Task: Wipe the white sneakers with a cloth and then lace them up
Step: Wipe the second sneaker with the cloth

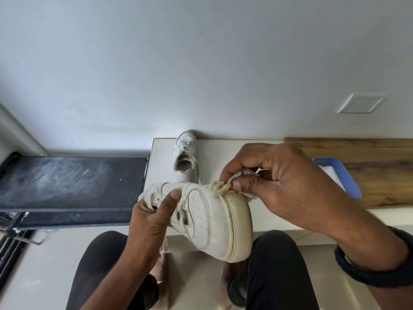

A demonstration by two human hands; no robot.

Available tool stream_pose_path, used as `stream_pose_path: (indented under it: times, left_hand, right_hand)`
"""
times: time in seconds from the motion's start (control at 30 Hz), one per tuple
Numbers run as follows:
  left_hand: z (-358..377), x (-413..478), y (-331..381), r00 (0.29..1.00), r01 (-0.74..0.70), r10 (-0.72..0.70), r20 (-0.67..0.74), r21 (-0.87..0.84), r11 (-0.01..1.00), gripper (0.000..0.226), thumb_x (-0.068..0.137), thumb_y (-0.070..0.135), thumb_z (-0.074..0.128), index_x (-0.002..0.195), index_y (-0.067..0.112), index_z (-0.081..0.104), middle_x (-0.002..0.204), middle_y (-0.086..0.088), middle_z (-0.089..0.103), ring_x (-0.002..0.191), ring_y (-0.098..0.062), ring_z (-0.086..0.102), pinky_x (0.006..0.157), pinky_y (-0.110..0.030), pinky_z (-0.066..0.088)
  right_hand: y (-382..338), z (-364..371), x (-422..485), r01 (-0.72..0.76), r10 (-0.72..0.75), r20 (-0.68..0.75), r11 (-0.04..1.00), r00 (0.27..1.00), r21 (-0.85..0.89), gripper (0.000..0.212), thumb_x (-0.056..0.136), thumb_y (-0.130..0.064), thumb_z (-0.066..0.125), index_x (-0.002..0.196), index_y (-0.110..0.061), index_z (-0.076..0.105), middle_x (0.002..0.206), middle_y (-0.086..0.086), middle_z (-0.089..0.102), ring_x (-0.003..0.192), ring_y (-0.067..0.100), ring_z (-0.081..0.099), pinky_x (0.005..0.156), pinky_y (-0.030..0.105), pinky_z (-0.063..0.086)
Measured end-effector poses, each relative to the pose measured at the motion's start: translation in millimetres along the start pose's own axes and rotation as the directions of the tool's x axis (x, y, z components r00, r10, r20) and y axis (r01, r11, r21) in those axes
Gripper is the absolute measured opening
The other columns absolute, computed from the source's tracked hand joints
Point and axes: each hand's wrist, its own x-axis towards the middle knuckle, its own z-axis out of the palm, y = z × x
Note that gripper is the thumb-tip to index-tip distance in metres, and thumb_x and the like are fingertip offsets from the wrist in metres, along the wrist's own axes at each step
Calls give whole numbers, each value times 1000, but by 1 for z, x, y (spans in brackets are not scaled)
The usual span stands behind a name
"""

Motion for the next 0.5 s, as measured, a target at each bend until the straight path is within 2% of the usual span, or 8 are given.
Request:
stream_pose_path:
  times: [0.07,0.17,0.3,0.43,0.5]
  left_hand:
    - [-1,3,1,1000,-16,16,-13,28,999,24,80,37,71,79,13,75,78,-13,76,71,-22,72,66,-29,58]
    - [0,8,4,999,-32,33,-37,29,999,32,82,34,71,85,3,71,78,-15,74,72,-24,70,67,-31,58]
    - [2,11,6,998,-27,29,-55,33,999,31,84,35,71,83,4,71,77,-15,74,72,-25,70,68,-33,57]
    - [4,8,5,998,-4,6,-61,35,999,35,87,33,70,77,0,69,76,-20,73,70,-30,68,67,-36,57]
    - [4,6,6,997,11,-9,-73,26,1000,35,89,31,68,76,-2,68,75,-21,73,68,-29,70,62,-34,58]
  right_hand:
    - [-1,0,0,29,-29,-6,998,1000,-47,22,86,-13,75,90,-35,78,85,-18,71,90,8,68,78,34,57]
    - [-4,0,1,82,-87,-33,989,996,-120,21,83,-14,72,89,-33,78,84,-18,70,87,5,68,73,24,54]
    - [-9,-1,-1,134,-146,-53,972,988,-192,17,82,-16,70,90,-29,79,83,-17,69,83,1,67,72,13,52]
    - [-10,-2,-5,126,-142,-74,974,987,-186,17,82,-18,68,89,-28,80,85,-18,69,84,0,67,73,15,54]
    - [-11,-2,-8,136,-152,-78,975,985,-178,18,82,-17,68,89,-28,80,85,-19,69,84,0,67,72,14,54]
